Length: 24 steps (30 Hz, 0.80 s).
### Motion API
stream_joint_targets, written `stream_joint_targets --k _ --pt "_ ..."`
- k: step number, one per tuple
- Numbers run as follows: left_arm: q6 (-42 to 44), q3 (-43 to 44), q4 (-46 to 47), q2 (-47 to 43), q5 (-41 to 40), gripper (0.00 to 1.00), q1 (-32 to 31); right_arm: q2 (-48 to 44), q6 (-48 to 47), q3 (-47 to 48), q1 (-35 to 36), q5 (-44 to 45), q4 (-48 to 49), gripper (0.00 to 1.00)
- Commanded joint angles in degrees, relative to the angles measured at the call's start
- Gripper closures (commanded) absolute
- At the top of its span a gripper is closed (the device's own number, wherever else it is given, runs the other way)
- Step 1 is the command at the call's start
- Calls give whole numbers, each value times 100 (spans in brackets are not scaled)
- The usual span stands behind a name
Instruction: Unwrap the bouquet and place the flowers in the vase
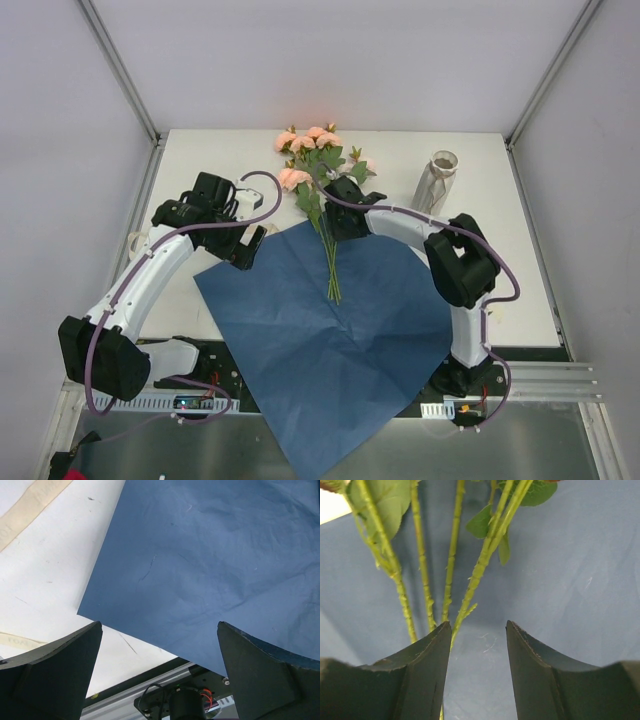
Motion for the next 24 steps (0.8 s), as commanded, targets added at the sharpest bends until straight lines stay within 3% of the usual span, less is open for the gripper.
stream_joint_targets --k 1,6,10,18,21,22,24 --pt "-56 -63 62 -94 36 1 -30 72 190 187 -122 113 222 51" --pt "-82 -178 123 -129 -34 1 -30 257 251 258 -157 69 310 55" --pt "-135 -222 132 -234 -25 1 -30 353 392 284 -149 235 293 64" --pt "-135 -239 124 -401 -43 1 -30 714 594 565 -52 368 152 66" --pt "-109 -248 115 -489 -78 1 -30 583 647 504 44 491 196 87" --pt "-74 -257 106 -507 -104 1 -30 495 630 443 80 621 257 99" --pt "14 -309 106 -577 -131 1 -30 118 568 215 202 754 371 99"
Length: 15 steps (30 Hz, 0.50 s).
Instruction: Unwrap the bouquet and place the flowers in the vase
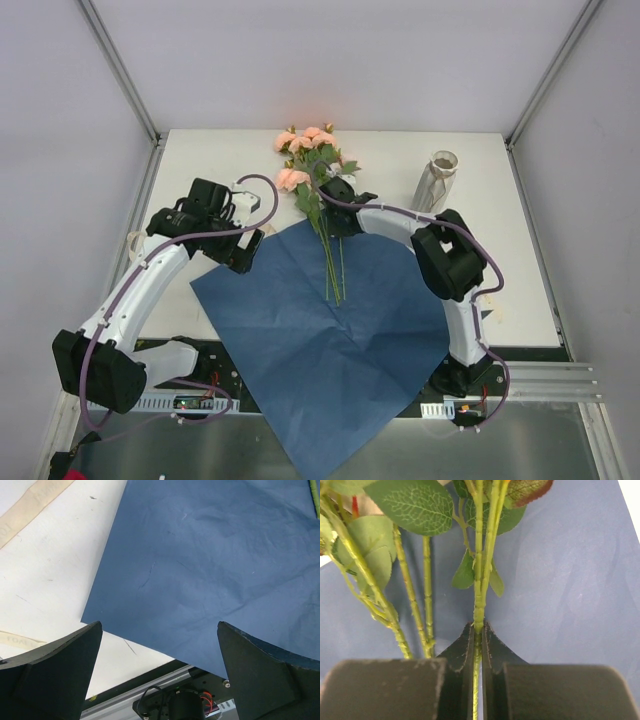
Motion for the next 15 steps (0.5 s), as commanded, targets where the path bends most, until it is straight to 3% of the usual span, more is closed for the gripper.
stream_joint_targets --k 1,10,15 --pt "86 -93 -1 -249 -168 1 -30 -652 11 -269 266 489 277 99" --pt "122 -129 -115 -266 51 1 -30 -2498 -209 -1025 978 1754 761 99" --pt "201 -58 -124 -381 86 1 -30 -3544 -1287 -1131 1303 2265 1428 99"
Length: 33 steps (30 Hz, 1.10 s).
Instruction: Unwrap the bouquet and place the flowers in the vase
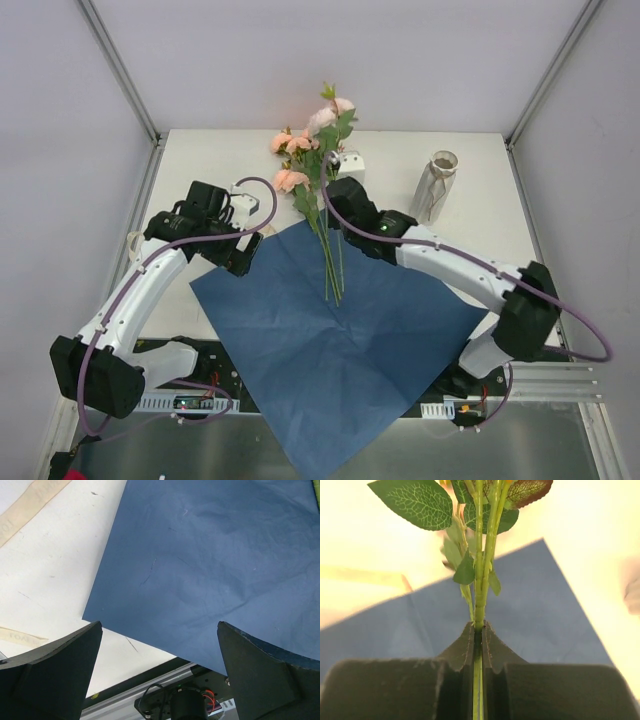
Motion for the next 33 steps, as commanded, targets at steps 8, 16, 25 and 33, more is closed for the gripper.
stream_joint_targets --k 8,16,25,33 --pt "171 106 -96 -288 358 1 -30 -1711 -3884 406 -897 -171 3119 99" --pt "135 203 -87 -261 429 1 -30 -1966 -3409 108 -3035 -1720 4445 99" --pt "179 299 -96 -147 447 1 -30 -1563 -3331 1 -3845 -2011 5458 99" --pt "171 387 -43 81 456 1 -30 -1018 -3463 -183 -3994 -2072 6011 99"
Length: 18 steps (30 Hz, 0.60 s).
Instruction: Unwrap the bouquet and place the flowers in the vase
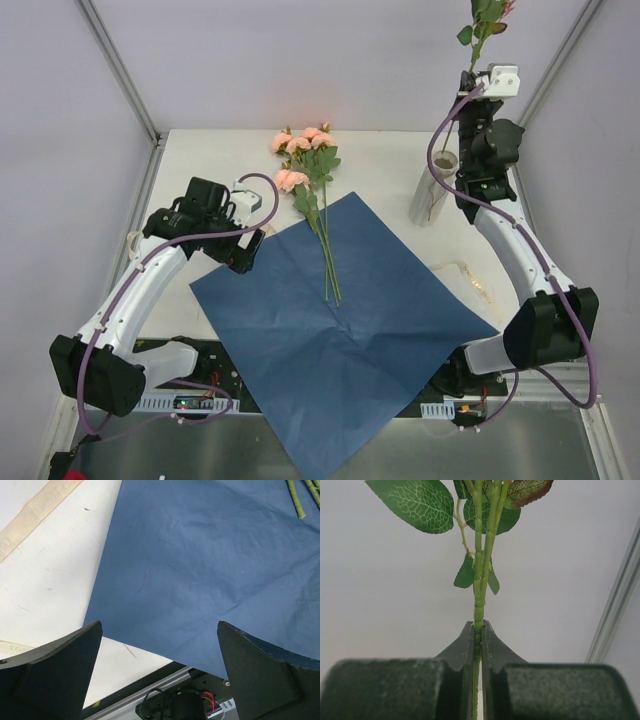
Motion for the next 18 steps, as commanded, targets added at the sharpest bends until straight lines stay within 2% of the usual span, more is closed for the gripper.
stream_joint_targets --k 1,8,12,13,14,15,18 --pt "35 230 -34 114 156 1 -30 226 -139 -145 -80 -151 829 99" --pt "61 265 -43 167 103 1 -30 288 -165 -690 -124 -168 1006 99" --pt "70 257 -43 159 95 1 -30 51 -200 -910 -115 -133 752 98" --pt "70 265 -34 150 95 1 -30 -10 -139 -919 -124 -133 594 90" --pt "62 265 -43 141 95 1 -30 -202 -113 -920 -98 -98 210 67" --pt "70 265 -43 132 103 1 -30 -291 -86 -920 -63 -55 15 59" --pt "61 274 -43 80 121 1 -30 -704 54 -1007 -18 60 -461 43"
